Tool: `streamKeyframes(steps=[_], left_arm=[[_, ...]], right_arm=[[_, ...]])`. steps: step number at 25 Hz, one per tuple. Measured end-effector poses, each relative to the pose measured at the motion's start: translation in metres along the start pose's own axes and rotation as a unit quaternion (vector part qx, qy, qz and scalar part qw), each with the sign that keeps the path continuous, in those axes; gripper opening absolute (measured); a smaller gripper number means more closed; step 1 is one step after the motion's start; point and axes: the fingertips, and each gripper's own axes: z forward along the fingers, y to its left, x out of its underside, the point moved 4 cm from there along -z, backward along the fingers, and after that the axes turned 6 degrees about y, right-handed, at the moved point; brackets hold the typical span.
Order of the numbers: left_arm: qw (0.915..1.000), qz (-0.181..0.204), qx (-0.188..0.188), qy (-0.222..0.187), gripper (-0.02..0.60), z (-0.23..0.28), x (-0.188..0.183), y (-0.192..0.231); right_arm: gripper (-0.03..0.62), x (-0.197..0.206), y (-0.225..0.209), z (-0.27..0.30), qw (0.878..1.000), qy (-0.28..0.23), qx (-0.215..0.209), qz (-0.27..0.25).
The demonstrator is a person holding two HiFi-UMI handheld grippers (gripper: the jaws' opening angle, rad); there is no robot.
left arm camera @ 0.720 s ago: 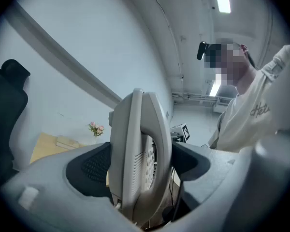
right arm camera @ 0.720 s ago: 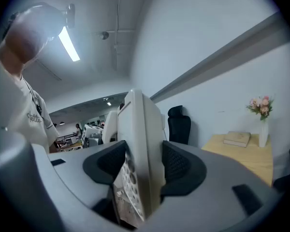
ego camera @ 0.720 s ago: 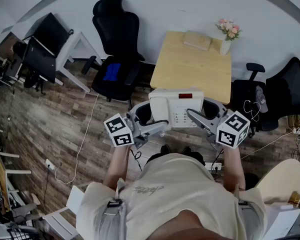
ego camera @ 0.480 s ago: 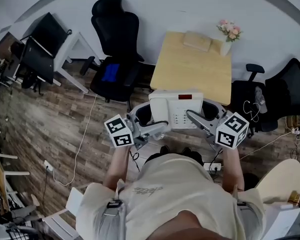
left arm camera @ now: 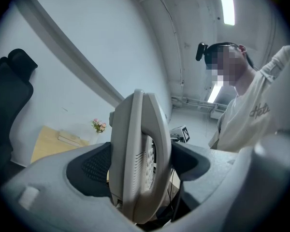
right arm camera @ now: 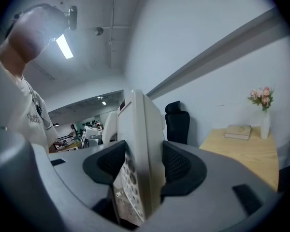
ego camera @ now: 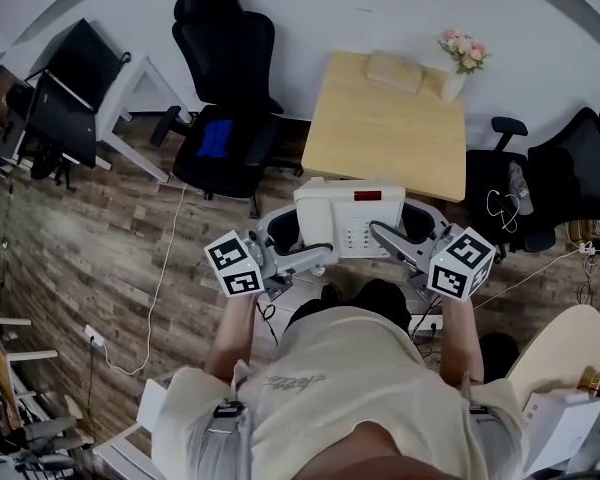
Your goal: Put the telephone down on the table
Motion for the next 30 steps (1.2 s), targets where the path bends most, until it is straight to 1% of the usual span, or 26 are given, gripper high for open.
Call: streamKeyframes(steps=[2,4,8,11,15,19,22,25,30], left_arm=[[0.9999,-0.008,0.01,0.004,0.376,-0.009,0.004,0.004],[0.9997,-0.017,0.018,0.004,0.376,-0.007,0.009,0.01],[0.9984,-0.049,0.03,-0.001,0.376,-0.007,0.015,0.026],[0.9971,-0.065,0.04,-0.003,0.376,-0.003,0.016,0.038],[0.9965,-0.075,0.036,-0.004,0.376,0.01,0.01,0.054],[0.9976,-0.067,0.016,0.002,0.376,0.022,-0.008,0.071],[0.9987,-0.049,-0.005,0.01,0.376,0.031,-0.029,0.085],[0.999,-0.033,-0.028,0.014,0.376,0.047,-0.053,0.106],[0.9985,-0.006,-0.053,0.013,0.376,0.063,-0.074,0.112]], right_arm=[[0.227,0.003,0.006,0.007,1.0,0.013,0.01,0.005],[0.227,0.009,0.002,0.008,0.999,0.021,0.02,0.015],[0.228,0.015,-0.005,0.017,0.998,0.038,0.035,0.047],[0.229,0.012,-0.014,0.022,0.996,0.052,0.044,0.053],[0.227,0.005,-0.034,0.025,0.996,0.057,0.041,0.059],[0.228,-0.013,-0.059,0.035,0.998,0.047,0.024,0.045],[0.227,-0.03,-0.08,0.042,0.999,0.026,0.002,0.037],[0.227,-0.051,-0.112,0.052,0.999,0.007,-0.022,0.033],[0.227,-0.074,-0.132,0.052,0.999,-0.006,-0.051,0.008]])
